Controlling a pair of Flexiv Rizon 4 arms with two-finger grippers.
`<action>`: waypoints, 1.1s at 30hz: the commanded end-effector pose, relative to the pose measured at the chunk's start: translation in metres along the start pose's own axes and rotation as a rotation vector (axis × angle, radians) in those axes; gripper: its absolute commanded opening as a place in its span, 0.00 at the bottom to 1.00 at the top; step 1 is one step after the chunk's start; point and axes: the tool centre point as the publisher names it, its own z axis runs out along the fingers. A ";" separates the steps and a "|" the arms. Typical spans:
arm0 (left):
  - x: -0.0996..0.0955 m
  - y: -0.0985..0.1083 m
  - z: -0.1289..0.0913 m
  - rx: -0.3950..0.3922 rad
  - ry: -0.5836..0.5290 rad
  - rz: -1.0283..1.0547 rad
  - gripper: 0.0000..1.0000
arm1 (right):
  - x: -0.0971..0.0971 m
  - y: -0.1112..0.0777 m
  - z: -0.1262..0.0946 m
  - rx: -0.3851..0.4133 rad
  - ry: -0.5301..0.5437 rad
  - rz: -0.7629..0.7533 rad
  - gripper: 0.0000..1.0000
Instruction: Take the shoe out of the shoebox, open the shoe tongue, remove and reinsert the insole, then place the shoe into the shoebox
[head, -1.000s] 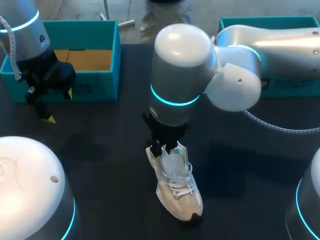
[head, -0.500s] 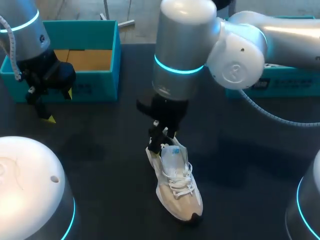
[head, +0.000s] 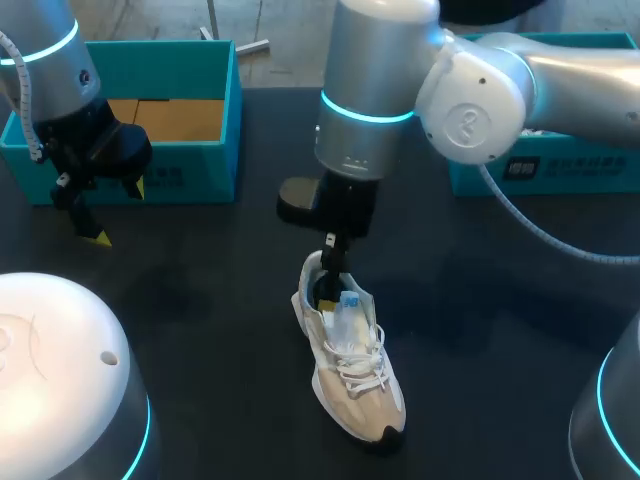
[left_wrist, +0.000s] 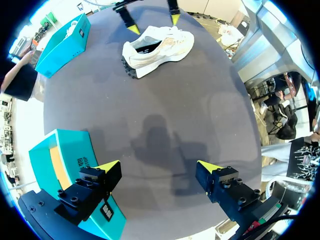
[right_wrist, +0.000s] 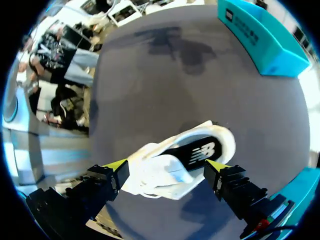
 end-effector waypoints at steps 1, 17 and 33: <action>0.000 0.000 0.000 -0.003 0.000 -0.001 1.00 | -0.007 0.022 -0.009 0.135 -0.082 -0.061 1.00; 0.000 0.000 0.000 -0.003 0.000 -0.001 1.00 | -0.061 0.026 0.007 0.195 -0.183 -0.228 1.00; 0.000 0.000 0.000 -0.003 0.000 -0.001 1.00 | -0.084 0.010 0.033 0.165 -0.181 -0.274 1.00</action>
